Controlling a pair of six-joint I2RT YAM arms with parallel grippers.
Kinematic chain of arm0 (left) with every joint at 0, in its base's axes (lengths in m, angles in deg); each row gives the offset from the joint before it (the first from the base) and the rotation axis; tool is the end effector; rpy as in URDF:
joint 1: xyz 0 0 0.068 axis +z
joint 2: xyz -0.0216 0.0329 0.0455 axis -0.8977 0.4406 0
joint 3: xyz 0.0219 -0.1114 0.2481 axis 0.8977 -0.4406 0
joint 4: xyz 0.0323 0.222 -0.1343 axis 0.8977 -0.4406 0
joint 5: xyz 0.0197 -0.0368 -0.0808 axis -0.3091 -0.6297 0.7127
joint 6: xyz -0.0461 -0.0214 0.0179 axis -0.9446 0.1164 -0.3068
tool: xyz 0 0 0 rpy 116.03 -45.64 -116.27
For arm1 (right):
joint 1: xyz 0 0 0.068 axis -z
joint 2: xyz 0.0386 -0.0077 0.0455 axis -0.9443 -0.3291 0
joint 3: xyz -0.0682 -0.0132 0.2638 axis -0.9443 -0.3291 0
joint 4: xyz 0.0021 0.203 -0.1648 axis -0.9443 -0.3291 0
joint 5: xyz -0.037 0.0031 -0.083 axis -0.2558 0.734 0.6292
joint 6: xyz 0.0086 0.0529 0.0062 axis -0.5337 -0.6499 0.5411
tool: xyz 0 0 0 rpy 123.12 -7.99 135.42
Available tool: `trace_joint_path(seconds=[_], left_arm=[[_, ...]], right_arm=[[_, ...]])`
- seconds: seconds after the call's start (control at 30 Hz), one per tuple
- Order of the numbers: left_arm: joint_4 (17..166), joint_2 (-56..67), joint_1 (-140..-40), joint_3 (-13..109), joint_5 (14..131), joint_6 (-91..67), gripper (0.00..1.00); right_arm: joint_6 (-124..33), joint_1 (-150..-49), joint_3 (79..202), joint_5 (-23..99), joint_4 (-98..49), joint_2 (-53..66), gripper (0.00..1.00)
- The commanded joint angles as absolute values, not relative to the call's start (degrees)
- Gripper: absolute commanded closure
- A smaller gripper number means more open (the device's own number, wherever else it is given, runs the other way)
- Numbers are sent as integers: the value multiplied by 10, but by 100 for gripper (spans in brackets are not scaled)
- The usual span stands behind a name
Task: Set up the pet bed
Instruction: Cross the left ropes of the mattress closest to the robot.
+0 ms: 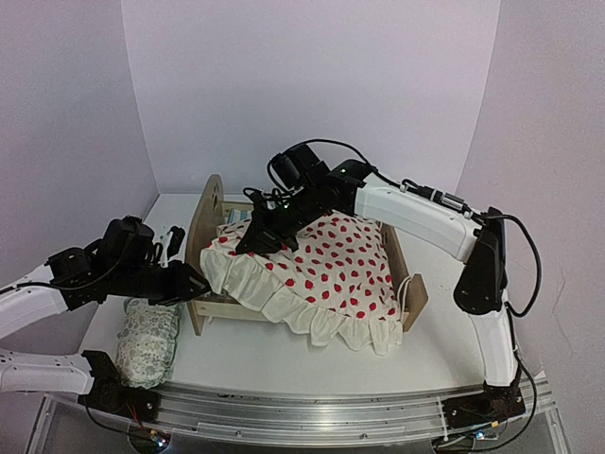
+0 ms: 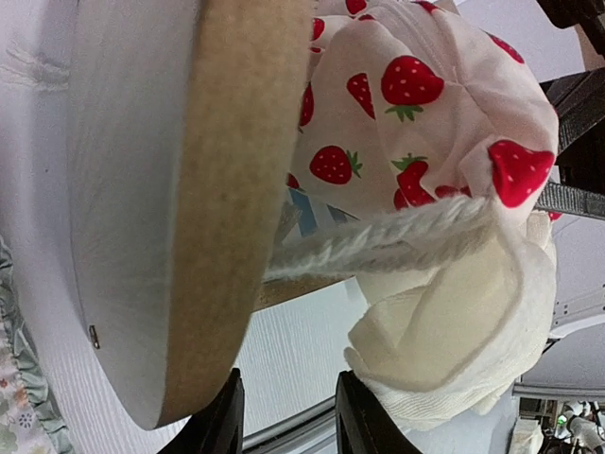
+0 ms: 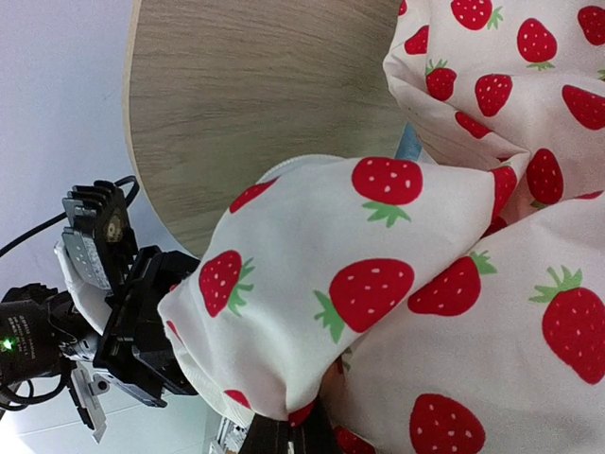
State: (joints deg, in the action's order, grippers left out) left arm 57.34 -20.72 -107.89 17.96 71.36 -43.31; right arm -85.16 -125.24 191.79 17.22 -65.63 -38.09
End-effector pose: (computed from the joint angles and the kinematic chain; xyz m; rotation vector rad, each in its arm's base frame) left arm 0.1283 -0.1303 0.2728 0.0930 2.4322 -0.9044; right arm 0.2760 0.4156 0.3214 -0.4943 2.6021 1.3536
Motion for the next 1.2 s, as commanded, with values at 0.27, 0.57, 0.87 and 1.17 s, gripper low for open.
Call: trace_joint_path(seconds=[0.27,0.57,0.87,1.17], left_arm=[[652,-177,-1095,131,639,-420,66],[702,-168,-1099,118,617,-412,64],[714,-169,-1111,130,603,-391,63],[709,-131,-1137,147,529,-411,59]], right_arm=[[-867,-1251,1949,160,-649,-397,100],[-881,-1250,1963,165,-649,-391,100],[-902,-1244,1959,169,-650,-383,100],[-918,-1233,1952,183,-650,-374,100]])
